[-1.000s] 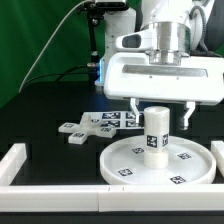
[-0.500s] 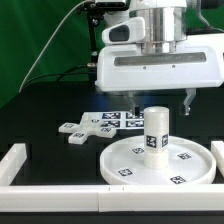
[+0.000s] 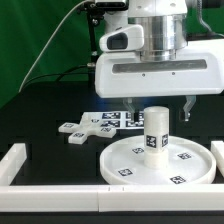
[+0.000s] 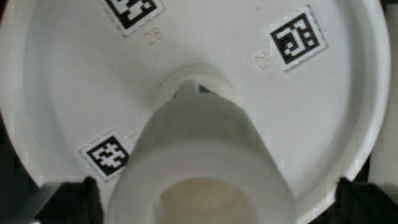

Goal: Assemble round table

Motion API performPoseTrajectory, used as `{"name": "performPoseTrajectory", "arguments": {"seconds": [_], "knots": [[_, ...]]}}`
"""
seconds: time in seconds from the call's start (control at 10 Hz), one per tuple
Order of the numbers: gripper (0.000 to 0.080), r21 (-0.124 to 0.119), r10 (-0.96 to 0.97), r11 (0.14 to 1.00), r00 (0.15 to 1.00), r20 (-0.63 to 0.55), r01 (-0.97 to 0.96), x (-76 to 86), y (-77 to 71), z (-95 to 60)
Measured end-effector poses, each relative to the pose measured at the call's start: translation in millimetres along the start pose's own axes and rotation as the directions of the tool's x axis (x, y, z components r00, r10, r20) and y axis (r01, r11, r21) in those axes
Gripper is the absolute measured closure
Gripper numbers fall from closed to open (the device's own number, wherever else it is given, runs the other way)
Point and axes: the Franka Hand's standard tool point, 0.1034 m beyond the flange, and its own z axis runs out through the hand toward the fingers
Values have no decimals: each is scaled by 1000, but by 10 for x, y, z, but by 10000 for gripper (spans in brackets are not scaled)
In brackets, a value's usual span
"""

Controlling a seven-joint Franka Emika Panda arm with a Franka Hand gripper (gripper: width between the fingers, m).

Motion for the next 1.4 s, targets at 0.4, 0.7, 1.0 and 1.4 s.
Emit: {"name": "performPoseTrajectory", "arguments": {"seconds": [0.4,0.7,1.0,1.4], "knots": [[396,2,133,991,991,0,-133,0,1,0],[396,9,405,914,913,-43,-405,31,-41,10],[396,52,704,710,708,-55,-702,57,-4,15],[395,93,971,230,235,51,-969,28,38,30]]}}
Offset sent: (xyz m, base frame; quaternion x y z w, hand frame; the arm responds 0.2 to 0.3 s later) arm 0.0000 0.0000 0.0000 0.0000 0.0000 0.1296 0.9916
